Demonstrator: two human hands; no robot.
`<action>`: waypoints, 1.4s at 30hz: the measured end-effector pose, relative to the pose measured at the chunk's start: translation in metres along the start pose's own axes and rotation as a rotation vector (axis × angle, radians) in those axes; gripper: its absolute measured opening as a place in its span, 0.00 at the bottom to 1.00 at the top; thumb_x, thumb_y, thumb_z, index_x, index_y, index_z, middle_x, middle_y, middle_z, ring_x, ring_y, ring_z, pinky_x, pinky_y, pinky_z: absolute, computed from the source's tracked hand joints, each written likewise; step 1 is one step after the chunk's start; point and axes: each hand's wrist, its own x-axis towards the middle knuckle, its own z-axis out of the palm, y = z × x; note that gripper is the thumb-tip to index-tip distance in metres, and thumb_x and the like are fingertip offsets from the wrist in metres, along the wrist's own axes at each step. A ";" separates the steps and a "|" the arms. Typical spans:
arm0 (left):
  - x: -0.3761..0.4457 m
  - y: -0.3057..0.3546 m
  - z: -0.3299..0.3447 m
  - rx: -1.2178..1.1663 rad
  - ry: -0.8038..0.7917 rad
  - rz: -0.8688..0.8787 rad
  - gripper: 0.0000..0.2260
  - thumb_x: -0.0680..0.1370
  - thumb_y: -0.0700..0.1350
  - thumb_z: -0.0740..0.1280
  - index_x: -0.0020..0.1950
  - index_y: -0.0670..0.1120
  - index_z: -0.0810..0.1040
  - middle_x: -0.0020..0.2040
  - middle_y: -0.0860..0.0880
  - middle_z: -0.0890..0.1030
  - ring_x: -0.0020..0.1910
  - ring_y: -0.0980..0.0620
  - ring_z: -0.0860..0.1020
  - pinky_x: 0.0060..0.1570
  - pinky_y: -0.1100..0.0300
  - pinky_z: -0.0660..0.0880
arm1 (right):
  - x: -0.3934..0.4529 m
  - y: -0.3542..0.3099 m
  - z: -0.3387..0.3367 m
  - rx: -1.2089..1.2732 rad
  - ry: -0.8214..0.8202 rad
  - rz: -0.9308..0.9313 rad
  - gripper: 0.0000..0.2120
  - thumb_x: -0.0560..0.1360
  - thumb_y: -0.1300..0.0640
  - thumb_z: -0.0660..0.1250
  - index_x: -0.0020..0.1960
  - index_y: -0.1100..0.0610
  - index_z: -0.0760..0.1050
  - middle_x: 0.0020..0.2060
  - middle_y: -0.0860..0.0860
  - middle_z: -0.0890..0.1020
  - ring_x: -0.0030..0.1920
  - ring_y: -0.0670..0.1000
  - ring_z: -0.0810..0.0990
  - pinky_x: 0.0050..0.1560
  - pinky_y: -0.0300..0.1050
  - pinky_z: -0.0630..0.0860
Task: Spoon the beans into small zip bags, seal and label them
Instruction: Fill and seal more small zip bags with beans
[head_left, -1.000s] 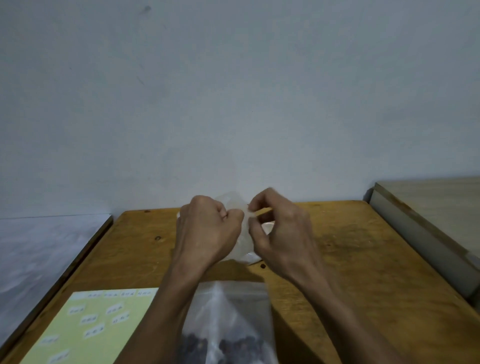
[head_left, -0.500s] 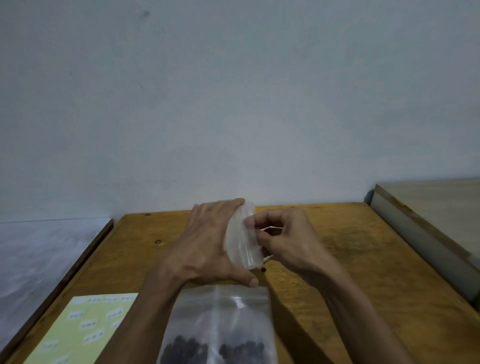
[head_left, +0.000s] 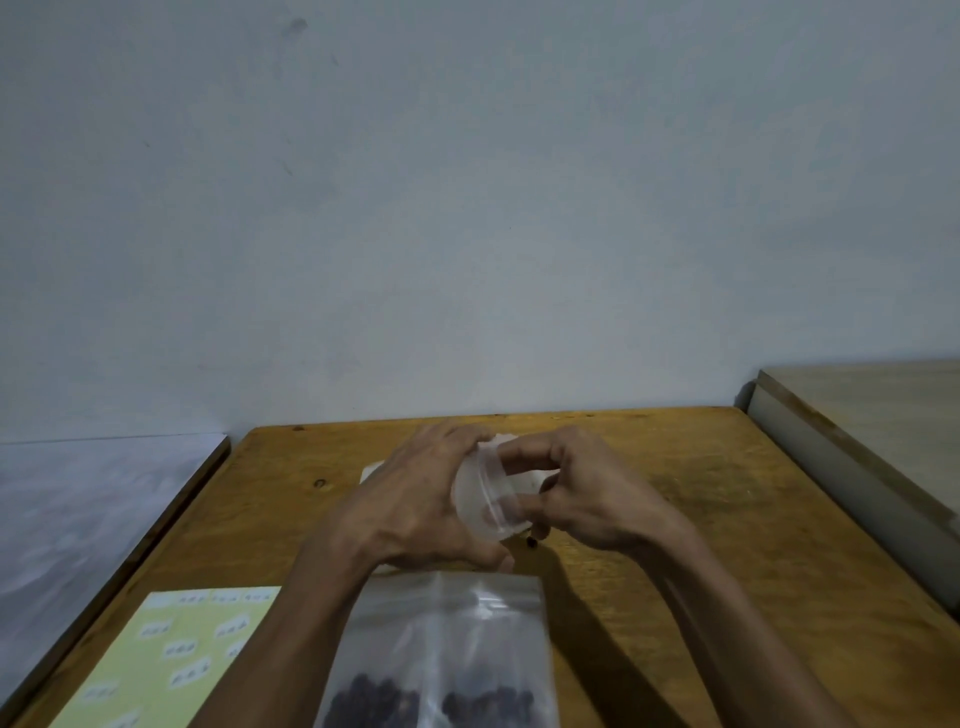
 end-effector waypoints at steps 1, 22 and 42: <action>0.000 -0.002 0.002 -0.016 0.008 -0.022 0.50 0.62 0.64 0.80 0.78 0.56 0.59 0.73 0.57 0.65 0.68 0.55 0.66 0.67 0.55 0.70 | 0.001 0.003 0.001 0.023 0.026 0.025 0.16 0.71 0.61 0.78 0.57 0.52 0.84 0.51 0.44 0.86 0.34 0.41 0.83 0.34 0.41 0.80; 0.026 -0.050 0.030 -0.206 -0.119 -0.329 0.52 0.59 0.63 0.82 0.77 0.51 0.63 0.68 0.52 0.73 0.60 0.52 0.73 0.55 0.58 0.74 | 0.010 0.080 0.030 0.538 0.722 0.530 0.05 0.79 0.55 0.68 0.48 0.54 0.83 0.33 0.51 0.82 0.32 0.47 0.77 0.33 0.41 0.75; 0.024 -0.048 0.035 -0.364 0.032 -0.292 0.47 0.60 0.60 0.83 0.74 0.48 0.67 0.59 0.55 0.73 0.53 0.58 0.73 0.40 0.69 0.68 | -0.003 0.102 0.056 -0.458 0.724 -0.183 0.07 0.80 0.59 0.66 0.56 0.56 0.81 0.45 0.49 0.81 0.41 0.40 0.76 0.43 0.25 0.71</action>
